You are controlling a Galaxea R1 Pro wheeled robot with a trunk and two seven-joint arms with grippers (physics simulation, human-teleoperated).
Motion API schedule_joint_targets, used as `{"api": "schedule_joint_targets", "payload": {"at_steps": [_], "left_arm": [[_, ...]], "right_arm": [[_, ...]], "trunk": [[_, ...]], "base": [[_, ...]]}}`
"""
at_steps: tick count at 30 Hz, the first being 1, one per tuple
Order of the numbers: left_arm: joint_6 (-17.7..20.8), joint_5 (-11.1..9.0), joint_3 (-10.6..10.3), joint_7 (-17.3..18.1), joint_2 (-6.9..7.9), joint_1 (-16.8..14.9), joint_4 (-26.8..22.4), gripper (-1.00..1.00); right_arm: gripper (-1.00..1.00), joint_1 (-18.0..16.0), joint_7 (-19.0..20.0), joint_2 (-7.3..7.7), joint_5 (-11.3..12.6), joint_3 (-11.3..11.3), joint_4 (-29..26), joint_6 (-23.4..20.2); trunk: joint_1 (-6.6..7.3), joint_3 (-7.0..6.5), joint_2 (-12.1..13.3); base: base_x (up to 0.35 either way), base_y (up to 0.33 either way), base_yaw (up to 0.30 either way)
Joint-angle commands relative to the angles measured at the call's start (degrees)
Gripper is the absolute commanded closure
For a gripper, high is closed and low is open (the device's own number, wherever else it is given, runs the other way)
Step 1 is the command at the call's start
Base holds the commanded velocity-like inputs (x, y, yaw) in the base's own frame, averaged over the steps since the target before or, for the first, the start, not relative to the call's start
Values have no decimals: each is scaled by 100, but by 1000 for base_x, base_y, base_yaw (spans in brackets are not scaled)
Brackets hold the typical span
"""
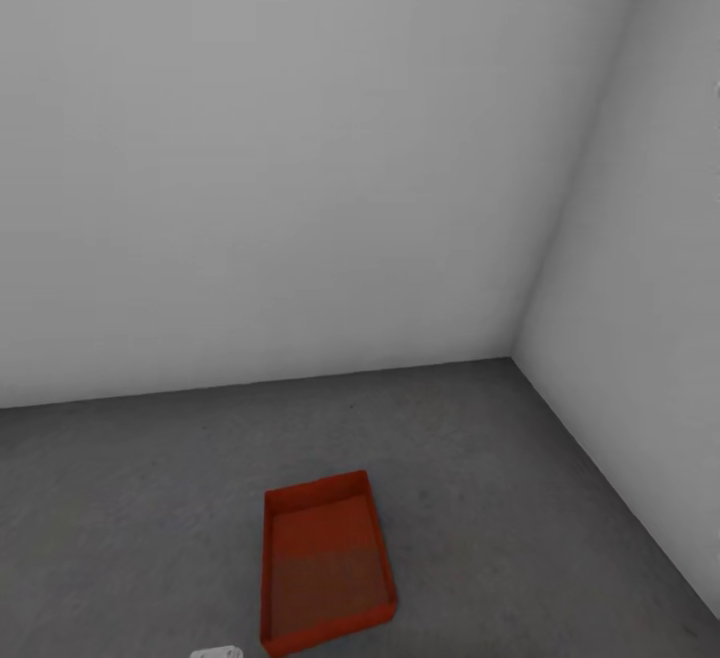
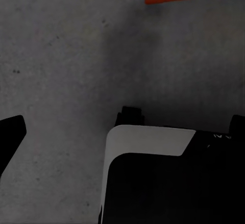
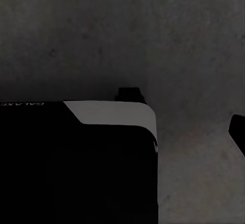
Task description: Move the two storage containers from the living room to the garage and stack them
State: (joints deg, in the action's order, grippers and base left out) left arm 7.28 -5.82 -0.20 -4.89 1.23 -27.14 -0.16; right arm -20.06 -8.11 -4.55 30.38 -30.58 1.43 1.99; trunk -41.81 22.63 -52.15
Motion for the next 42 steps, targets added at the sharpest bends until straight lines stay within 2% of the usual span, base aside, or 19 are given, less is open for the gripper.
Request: {"api": "schedule_joint_targets", "payload": {"at_steps": [1, 14, 21, 42], "left_arm": [[19, -60, -6, -12, 0, -3, -2, -100], [19, -52, -6, -9, -2, -3, -2, -100], [19, -51, -6, -10, -8, -2, -2, -100], [21, -51, -6, -10, -9, -3, -2, -100]], "right_arm": [[-100, -6, -7, -4, 53, -47, 15, 21], [-100, -6, -6, -10, 71, -45, 15, 20], [-100, -6, -4, 23, 72, -40, 15, 24], [-100, -6, 3, 16, 73, -36, 15, 21]], "trunk": [[0, -3, -4], [0, -116, -4], [0, -132, -4], [0, -174, -4]], "base": [[0, 0, -69], [0, 0, -81], [0, 0, -40], [0, 0, -228]]}}
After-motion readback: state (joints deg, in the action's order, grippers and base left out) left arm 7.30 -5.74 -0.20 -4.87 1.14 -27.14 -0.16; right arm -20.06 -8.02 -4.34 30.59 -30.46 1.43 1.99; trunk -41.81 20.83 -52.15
